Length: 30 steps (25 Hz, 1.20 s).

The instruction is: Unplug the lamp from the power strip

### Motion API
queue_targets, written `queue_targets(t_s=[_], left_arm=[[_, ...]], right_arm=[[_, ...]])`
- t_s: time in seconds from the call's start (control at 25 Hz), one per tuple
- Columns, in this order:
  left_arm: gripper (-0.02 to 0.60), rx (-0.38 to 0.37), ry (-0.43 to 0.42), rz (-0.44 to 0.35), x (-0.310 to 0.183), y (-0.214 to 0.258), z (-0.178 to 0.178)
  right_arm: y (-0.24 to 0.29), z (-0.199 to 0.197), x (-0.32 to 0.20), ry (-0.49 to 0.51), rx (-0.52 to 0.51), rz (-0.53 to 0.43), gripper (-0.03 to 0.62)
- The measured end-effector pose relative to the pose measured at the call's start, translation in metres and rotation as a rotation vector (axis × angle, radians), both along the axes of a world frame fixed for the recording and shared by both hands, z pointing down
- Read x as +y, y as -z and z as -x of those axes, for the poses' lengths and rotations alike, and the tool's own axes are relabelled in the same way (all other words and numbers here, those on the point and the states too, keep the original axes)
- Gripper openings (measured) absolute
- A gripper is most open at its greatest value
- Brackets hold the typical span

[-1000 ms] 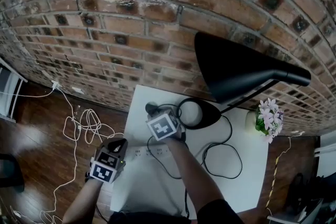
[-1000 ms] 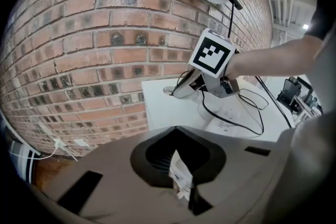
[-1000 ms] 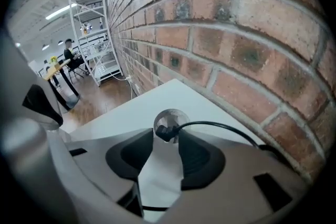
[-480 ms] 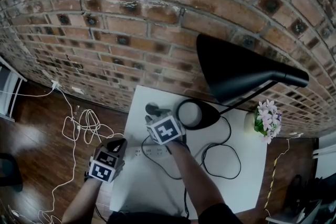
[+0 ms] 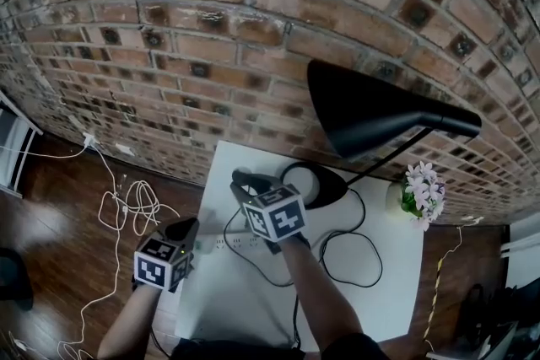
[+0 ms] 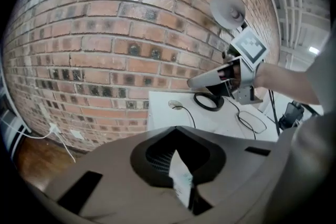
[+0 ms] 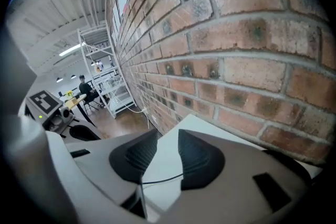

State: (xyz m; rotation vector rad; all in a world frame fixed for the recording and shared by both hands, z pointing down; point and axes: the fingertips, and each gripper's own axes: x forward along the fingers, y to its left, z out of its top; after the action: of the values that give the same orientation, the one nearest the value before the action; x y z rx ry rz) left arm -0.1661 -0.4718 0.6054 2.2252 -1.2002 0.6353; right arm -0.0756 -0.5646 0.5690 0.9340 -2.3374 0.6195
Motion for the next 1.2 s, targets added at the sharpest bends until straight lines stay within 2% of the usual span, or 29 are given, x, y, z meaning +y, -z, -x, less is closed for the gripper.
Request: queue_targets(t_s=[0.16,0.2,0.24,0.6,0.84,1.04,1.2], left_arm=[[0.005,0.058,0.066,-0.035,-0.006,0.016,0.009],[0.005,0.059,0.073,-0.041,-0.005,0.019,0.011],[0.005,0.059,0.079,-0.047,-0.004,0.022,0.013],[0.005,0.039,0.108,-0.127,0.006,0.066,0.030],[0.005,0.057,0.155,-0.196,0.017,0.101,0.045],[0.005,0.056,0.187,-0.270,0.030,0.127,0.059],[0.005,0.061,0.201,-0.324,0.043,0.147,0.069]], right_arm=[[0.024,0.007,0.016,0.018,-0.050,-0.032,0.060],[0.028,0.009,0.019,0.022,-0.050,-0.042,0.039],[0.032,0.010,0.022,0.029,-0.051,-0.052,-0.010],[0.065,0.037,0.063,0.109,-0.108,-0.093,-0.009],[0.090,0.051,0.096,0.139,-0.205,-0.078,-0.009],[0.122,0.064,0.114,0.147,-0.298,-0.124,-0.011],[0.147,0.082,0.134,0.202,-0.347,-0.146,-0.011]])
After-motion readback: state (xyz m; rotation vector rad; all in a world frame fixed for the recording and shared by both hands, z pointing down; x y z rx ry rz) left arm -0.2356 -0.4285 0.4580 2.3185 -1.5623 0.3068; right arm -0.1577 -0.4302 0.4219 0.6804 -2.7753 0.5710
